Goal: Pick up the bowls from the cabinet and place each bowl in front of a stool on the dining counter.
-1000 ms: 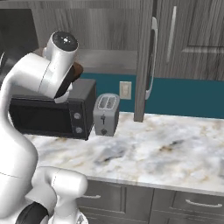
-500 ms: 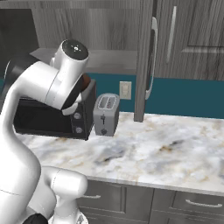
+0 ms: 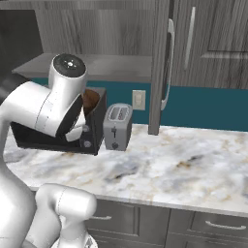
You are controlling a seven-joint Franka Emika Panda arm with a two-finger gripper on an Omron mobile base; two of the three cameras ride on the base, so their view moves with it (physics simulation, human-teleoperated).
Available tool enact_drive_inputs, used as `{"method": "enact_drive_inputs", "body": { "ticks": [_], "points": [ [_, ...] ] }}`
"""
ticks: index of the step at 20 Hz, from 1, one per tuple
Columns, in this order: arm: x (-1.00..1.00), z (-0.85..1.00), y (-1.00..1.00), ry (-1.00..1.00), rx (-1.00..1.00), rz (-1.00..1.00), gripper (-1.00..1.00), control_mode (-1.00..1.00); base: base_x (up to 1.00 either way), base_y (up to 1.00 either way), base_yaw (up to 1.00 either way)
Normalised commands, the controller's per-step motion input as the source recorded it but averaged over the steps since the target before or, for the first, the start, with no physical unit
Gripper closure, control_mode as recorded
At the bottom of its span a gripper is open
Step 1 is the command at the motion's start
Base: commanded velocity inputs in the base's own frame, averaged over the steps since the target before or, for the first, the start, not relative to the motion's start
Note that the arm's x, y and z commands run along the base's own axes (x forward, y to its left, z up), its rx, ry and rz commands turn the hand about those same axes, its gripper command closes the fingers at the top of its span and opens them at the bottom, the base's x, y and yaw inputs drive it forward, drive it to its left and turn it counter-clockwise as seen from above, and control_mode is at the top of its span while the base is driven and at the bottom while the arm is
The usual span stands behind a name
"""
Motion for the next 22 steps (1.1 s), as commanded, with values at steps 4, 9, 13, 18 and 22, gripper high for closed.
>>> {"method": "enact_drive_inputs", "body": {
  "ticks": [4, 9, 13, 18, 22],
  "points": [
    [-0.15, -0.09, 0.00, 0.00, -0.03, 0.00, 1.00, 1.00, -0.08, -0.01, 0.00],
    [0.00, 0.00, 0.00, 0.00, 0.00, 0.00, 1.00, 1.00, -0.87, -0.17, 0.14],
    [0.00, 0.00, 0.00, 0.00, 0.00, 0.00, 1.00, 1.00, -1.00, -0.38, 0.44],
    [0.00, 0.00, 0.00, 0.00, 0.00, 0.00, 1.00, 1.00, -0.91, -0.45, 0.81],
    [0.00, 0.00, 0.00, 0.00, 0.00, 0.00, 1.00, 1.00, -0.48, -0.10, 0.99]
  ]
}}
